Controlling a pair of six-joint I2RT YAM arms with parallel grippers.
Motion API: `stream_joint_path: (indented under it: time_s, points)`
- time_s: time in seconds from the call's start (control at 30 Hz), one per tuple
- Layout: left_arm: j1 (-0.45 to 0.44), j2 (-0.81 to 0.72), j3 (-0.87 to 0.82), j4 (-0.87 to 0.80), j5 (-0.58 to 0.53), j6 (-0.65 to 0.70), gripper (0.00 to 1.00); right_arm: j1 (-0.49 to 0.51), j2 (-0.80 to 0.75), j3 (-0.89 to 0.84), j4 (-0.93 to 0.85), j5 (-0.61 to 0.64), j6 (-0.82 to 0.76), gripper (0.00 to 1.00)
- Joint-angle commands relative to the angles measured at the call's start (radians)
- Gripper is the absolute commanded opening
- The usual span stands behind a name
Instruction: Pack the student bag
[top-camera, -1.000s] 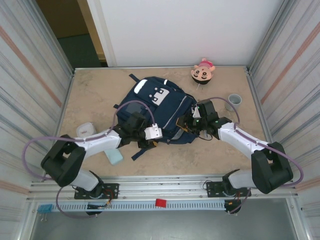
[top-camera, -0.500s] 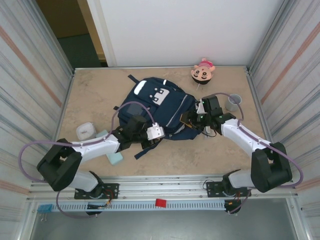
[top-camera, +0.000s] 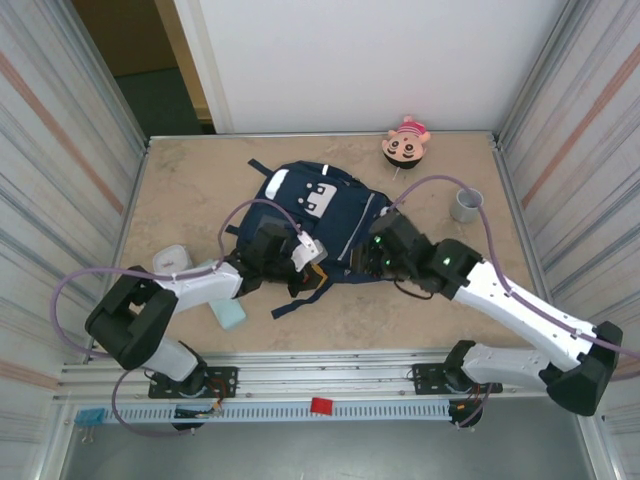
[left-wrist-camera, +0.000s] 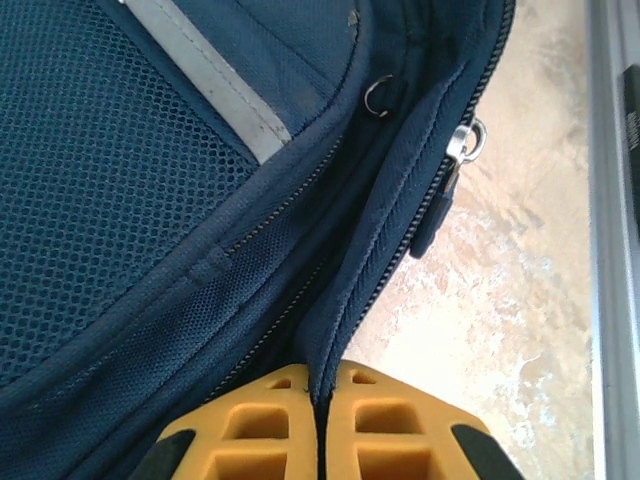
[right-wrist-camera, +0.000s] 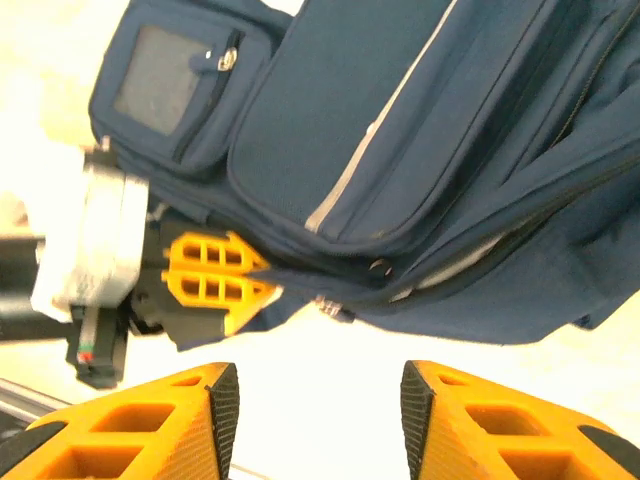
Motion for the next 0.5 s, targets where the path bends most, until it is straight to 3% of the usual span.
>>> stream_joint_path:
  time_s: [0.0, 0.23, 0.37, 0.47]
  points:
    - [0.003, 0.010, 0.077, 0.007, 0.122, -0.068, 0.00, 0.124, 0.052, -0.078, 0.039, 0.206, 0.127, 0.47]
    - [0.005, 0.039, 0.102, -0.005, 0.156, -0.092, 0.00, 0.163, 0.196, -0.139, 0.285, 0.278, 0.202, 0.48]
    - [0.005, 0.040, 0.101, -0.006, 0.154, -0.095, 0.00, 0.124, 0.236, -0.146, 0.292, 0.325, 0.239, 0.42]
    - [0.004, 0.037, 0.095, -0.005, 0.154, -0.095, 0.00, 0.077, 0.254, -0.159, 0.342, 0.288, 0.196, 0.41]
